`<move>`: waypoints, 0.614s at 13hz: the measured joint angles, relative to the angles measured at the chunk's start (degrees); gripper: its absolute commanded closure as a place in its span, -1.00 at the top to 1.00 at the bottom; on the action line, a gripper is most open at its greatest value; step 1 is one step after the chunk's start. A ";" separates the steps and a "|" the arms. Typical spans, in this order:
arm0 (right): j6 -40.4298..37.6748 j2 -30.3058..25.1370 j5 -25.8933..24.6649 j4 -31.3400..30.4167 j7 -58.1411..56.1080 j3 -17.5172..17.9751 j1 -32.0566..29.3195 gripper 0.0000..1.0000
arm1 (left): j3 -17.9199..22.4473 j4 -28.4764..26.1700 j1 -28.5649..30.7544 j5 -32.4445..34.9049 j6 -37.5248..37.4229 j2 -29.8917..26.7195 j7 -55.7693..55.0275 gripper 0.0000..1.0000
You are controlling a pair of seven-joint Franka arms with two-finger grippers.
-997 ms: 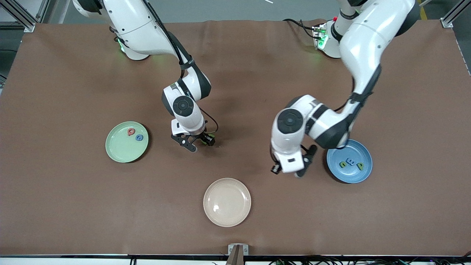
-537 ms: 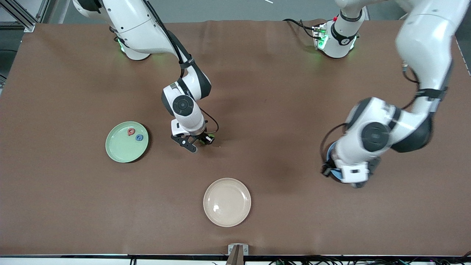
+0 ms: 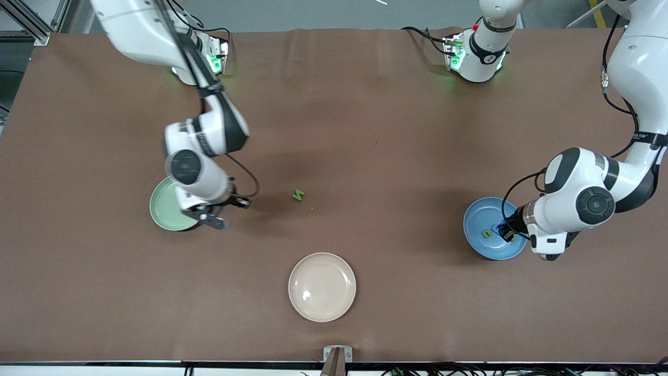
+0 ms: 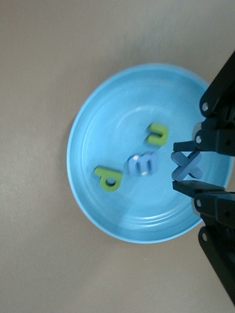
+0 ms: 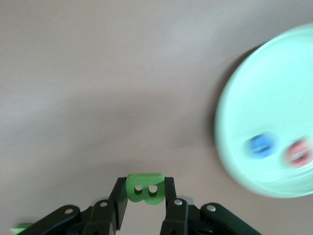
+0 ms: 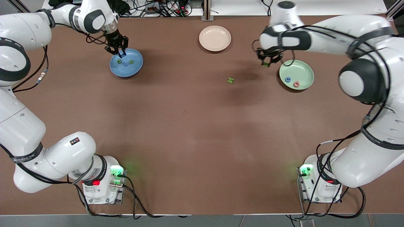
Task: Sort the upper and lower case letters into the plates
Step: 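Release the x on blue while the right gripper drops B on green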
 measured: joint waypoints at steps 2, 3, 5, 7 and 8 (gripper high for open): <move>0.24 -3.37 -0.06 -4.51 -11.30 -0.11 -6.77 -1.00 | 0.93 -1.55 0.77 1.90 1.68 0.89 0.01 1.00; 1.12 -3.81 -0.11 -6.01 -16.30 -0.11 -9.90 -1.00 | 1.03 -1.64 0.98 1.99 1.86 0.94 0.01 1.00; 5.10 -3.60 -0.14 -8.12 -24.76 -0.06 -15.08 -1.00 | 0.66 -1.33 1.04 2.19 1.94 0.32 0.12 1.00; 10.52 -2.65 -0.15 -10.63 -31.32 0.01 -19.08 -1.00 | -0.36 -0.76 1.04 2.71 2.07 -1.69 2.97 1.00; 12.59 -1.78 -0.15 -11.71 -33.56 0.04 -20.40 -0.99 | -0.92 -0.29 1.02 2.75 2.09 -3.41 5.28 1.00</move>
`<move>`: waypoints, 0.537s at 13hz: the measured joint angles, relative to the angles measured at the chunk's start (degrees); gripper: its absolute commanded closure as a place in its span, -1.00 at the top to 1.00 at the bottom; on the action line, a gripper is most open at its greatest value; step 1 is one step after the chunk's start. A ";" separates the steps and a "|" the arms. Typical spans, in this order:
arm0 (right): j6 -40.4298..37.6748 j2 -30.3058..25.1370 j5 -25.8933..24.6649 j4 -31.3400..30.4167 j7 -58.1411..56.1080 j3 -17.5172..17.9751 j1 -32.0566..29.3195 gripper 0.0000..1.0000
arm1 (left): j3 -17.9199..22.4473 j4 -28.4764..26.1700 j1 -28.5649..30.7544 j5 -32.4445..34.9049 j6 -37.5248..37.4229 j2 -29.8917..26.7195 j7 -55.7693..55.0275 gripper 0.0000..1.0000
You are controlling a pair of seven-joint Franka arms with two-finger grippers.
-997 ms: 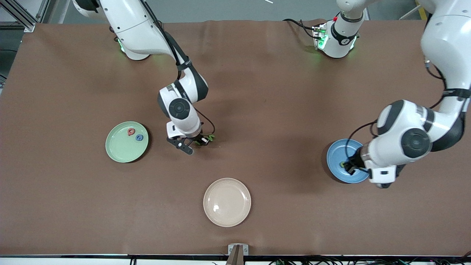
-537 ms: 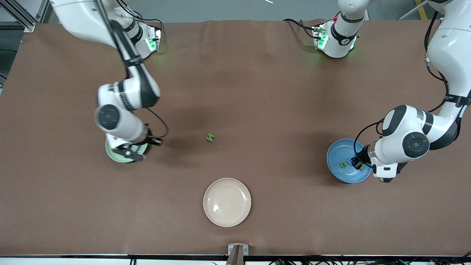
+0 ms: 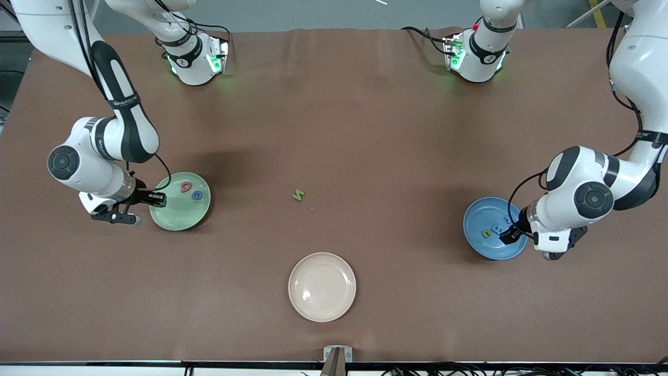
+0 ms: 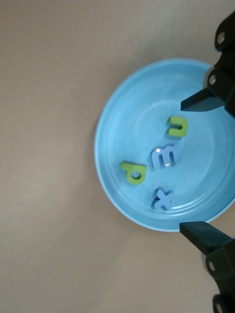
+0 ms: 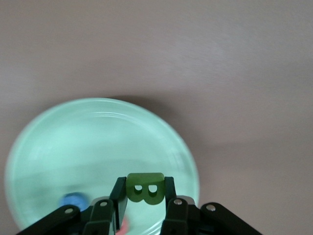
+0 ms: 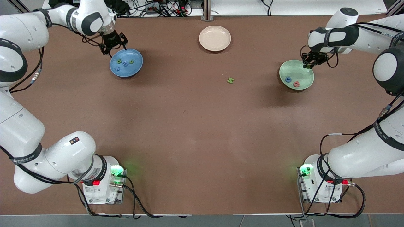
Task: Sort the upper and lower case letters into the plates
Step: 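Release the x on blue while the right gripper drops B on green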
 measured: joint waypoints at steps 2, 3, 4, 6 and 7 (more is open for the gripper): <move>1.56 1.69 0.00 -0.85 -1.65 0.14 -0.77 -0.98 | -0.86 1.41 0.00 0.00 -0.43 -4.34 6.67 1.00; 1.62 2.09 0.00 -1.01 -1.70 0.62 -0.72 -0.98 | -1.40 2.48 0.01 -0.01 -1.57 -6.39 10.48 1.00; 1.62 2.31 0.00 -1.13 -1.70 1.15 -0.55 -0.97 | -2.01 4.02 0.02 -0.10 -3.55 -7.99 14.14 1.00; 1.56 2.48 0.00 -1.45 -1.69 1.68 0.23 -0.94 | -3.54 8.26 0.07 -0.20 -9.46 -9.63 19.84 1.00; 1.48 2.50 0.00 -1.64 -1.69 1.76 0.44 -0.85 | -4.70 10.78 0.09 -0.21 -12.96 -9.79 22.00 1.00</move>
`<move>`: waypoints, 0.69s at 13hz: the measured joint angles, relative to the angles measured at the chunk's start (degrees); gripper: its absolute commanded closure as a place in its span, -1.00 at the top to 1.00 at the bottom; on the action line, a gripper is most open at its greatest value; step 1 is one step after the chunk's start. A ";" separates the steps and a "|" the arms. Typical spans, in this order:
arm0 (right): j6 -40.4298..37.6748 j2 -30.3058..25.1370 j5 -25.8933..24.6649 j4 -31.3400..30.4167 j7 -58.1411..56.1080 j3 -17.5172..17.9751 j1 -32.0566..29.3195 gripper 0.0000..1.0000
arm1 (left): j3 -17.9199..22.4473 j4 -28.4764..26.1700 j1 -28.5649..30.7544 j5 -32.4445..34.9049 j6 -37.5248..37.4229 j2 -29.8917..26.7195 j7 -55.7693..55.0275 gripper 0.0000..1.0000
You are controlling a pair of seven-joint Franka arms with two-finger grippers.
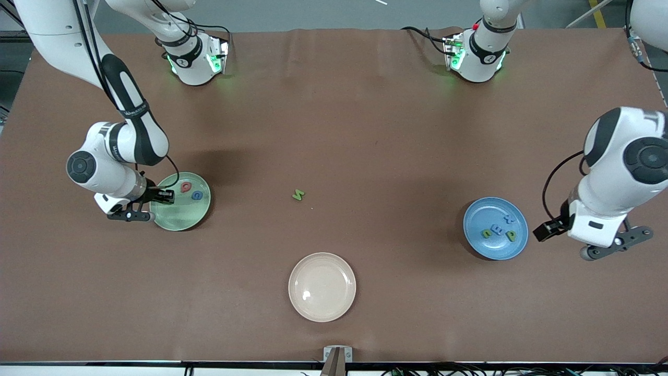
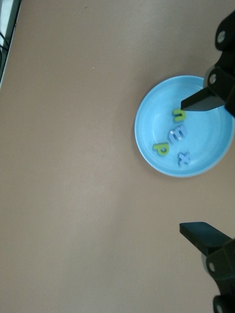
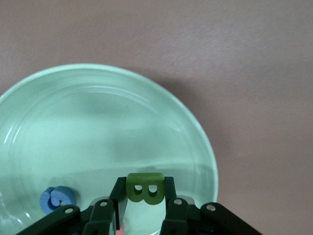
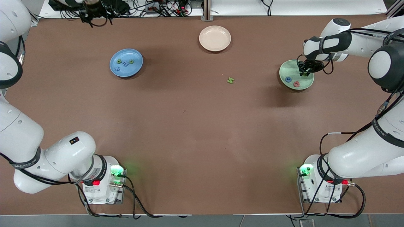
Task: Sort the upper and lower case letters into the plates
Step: 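Release the x on blue while the right gripper drops B on green, then retract the left arm while the right gripper reaches the green N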
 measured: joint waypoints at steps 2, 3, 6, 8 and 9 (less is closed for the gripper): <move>-0.05 0.04 0.00 -0.32 0.00 0.00 0.05 0.15 | -2.74 4.59 0.04 0.00 -6.47 -0.11 4.35 1.00; -0.08 0.05 0.00 -0.45 0.00 -0.02 0.04 0.99 | -4.07 6.24 0.04 -0.09 -8.96 -0.15 6.00 1.00; -0.52 0.03 0.02 -0.57 0.06 0.00 0.05 1.00 | -3.85 8.55 -1.92 -4.96 -12.28 -2.32 8.31 1.00; -2.96 -0.45 0.37 0.09 2.09 0.23 0.80 1.00 | 9.15 9.05 -11.20 -14.16 -12.78 -8.33 12.16 1.00; -4.71 -1.32 0.53 0.92 5.66 0.35 2.41 1.00 | 17.54 9.05 -17.29 -19.16 -13.15 -11.55 14.67 1.00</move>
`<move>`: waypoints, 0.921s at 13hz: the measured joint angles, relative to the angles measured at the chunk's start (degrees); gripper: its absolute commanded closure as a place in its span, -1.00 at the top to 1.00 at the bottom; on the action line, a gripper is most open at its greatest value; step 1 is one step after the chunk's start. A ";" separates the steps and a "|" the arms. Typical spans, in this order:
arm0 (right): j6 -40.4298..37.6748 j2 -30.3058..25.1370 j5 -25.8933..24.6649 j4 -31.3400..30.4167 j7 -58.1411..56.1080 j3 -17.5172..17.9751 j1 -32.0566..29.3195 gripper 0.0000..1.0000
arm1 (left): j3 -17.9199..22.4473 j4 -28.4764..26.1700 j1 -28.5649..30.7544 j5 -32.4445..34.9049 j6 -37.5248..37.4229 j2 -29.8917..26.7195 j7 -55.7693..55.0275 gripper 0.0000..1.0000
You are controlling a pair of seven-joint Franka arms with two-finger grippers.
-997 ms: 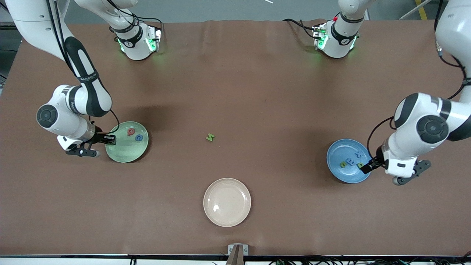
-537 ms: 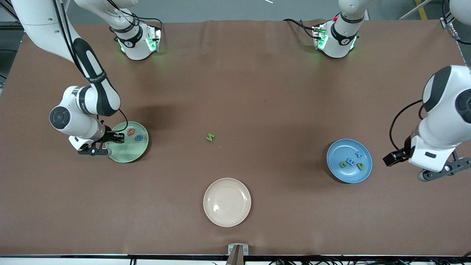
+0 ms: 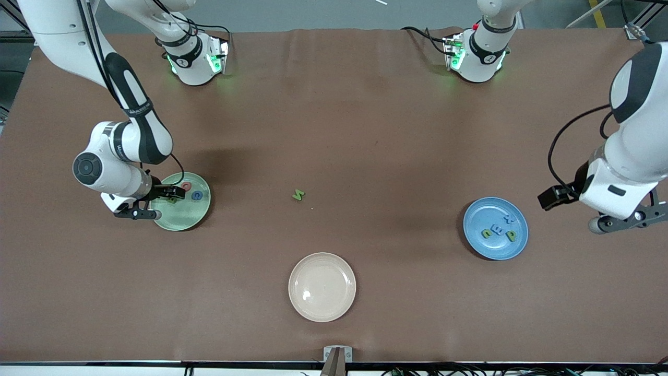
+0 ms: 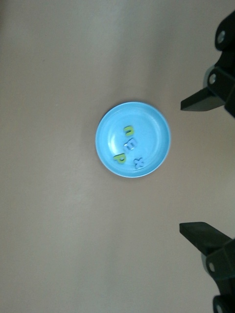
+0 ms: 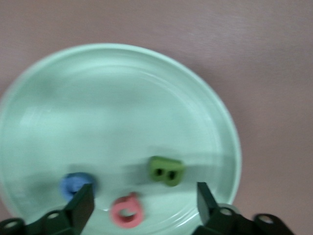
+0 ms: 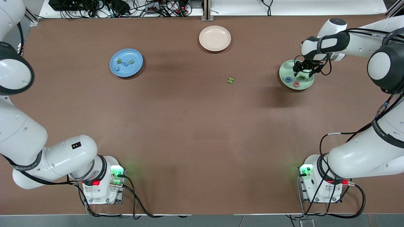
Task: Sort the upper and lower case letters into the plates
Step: 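Retract the left arm while the right gripper reaches the green N, then grasp the green N with the right gripper and carry it to the green plate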
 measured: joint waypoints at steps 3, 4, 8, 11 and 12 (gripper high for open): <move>-2.30 -2.59 0.21 2.14 19.65 0.54 10.94 1.00 | 20.24 -1.22 -13.59 -10.13 -1.14 -7.83 8.51 1.00; -2.06 -2.72 0.43 2.86 26.76 0.71 15.63 1.00 | 23.20 -2.73 -14.54 -12.38 -1.38 -10.14 10.94 1.00; 2.37 -0.65 2.33 5.23 44.03 0.73 28.86 1.00 | 29.69 -11.28 -16.69 -17.72 -1.38 -17.77 16.32 1.00; 6.92 4.64 2.39 8.28 50.64 0.65 32.67 1.00 | 30.12 -15.09 -18.42 -17.94 -0.78 -21.92 16.75 1.00; 7.56 6.56 2.39 9.90 52.40 0.62 33.34 1.00 | 30.11 -15.56 -18.73 -17.94 -0.52 -22.45 17.09 1.00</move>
